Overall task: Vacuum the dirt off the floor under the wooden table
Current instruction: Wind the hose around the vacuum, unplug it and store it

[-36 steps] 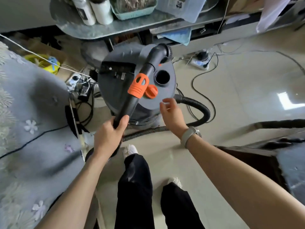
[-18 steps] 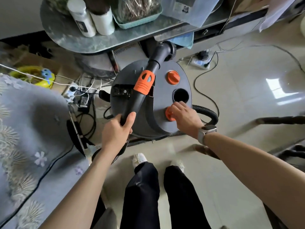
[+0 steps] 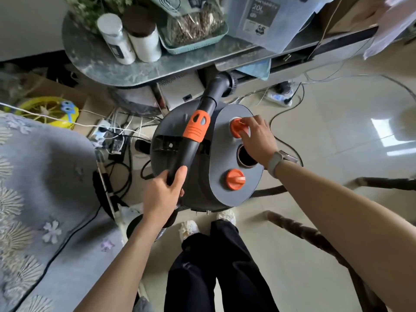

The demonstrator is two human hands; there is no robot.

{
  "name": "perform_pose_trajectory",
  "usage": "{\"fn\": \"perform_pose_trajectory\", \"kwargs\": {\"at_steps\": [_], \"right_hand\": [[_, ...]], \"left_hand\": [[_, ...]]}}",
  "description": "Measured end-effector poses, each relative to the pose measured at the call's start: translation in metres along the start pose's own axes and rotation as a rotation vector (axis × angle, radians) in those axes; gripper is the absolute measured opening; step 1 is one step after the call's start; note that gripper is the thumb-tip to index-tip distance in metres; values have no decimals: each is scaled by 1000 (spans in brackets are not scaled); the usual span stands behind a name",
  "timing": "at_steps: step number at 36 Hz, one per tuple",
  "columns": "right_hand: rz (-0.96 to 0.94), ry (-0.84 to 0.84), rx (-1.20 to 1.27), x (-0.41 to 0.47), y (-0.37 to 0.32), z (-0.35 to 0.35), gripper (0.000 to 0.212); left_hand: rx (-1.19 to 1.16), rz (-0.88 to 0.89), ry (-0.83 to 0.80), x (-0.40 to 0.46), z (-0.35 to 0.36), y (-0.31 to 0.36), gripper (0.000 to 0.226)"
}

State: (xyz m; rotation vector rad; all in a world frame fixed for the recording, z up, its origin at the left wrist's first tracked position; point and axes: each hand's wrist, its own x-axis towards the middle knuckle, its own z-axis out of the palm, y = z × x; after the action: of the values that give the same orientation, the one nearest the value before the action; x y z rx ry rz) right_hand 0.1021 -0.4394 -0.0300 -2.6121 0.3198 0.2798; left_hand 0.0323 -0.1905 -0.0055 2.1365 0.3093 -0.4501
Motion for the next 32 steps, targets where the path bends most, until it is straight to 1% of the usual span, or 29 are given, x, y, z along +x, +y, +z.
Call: {"fn": "perform_pose_trajectory", "kwargs": {"at_steps": [2,5,10,12,15,17,19,22,23,25,27,28,29,31,32], "right_hand": [[-18,-27,-39,7,0,3,29],[-108,-20,-119,13,4,3,24],[-334,-21,-227,20,16,-1,25],[-399,-26,-242,22,19,-3,25],[-473,-30,-269,23,19,-7,31],[-500,-39,-281,24,20,-9,35],[-502,-48,-272,25,22,-9,34],[-433,-82,-210,26,22,-12,22],[-401,-92,-185,24,21,-13,23],[-376,-49,-103,18,15,-17,35],[-449,88,-38,11,2,-22,51],[-524,148,-46,8,-6,-24,59],[-615,172,-90,7,-15,-25,67],[-816,136,-249,5,-30,-23,77],[-911,106,-321,6,-36,-22,76]], "left_hand": [[4,-1,8,1,2,0,42],[6,-22,17,4,5,2,38],[-36,-70,2,9,12,14,38],[-32,-75,2,12,13,19,38],[-39,-87,-8,17,13,23,39],[-52,-96,-13,20,13,27,42],[-54,-111,-16,23,12,32,45],[-93,-116,-44,27,13,35,46],[-101,-113,-61,28,13,35,48],[-74,-101,-98,30,13,36,53],[-32,-78,-144,30,13,35,52],[-20,-74,-164,30,12,34,50],[-14,-75,-183,29,12,33,49],[20,-63,-205,28,9,33,50],[45,-47,-206,28,7,33,50]]}}
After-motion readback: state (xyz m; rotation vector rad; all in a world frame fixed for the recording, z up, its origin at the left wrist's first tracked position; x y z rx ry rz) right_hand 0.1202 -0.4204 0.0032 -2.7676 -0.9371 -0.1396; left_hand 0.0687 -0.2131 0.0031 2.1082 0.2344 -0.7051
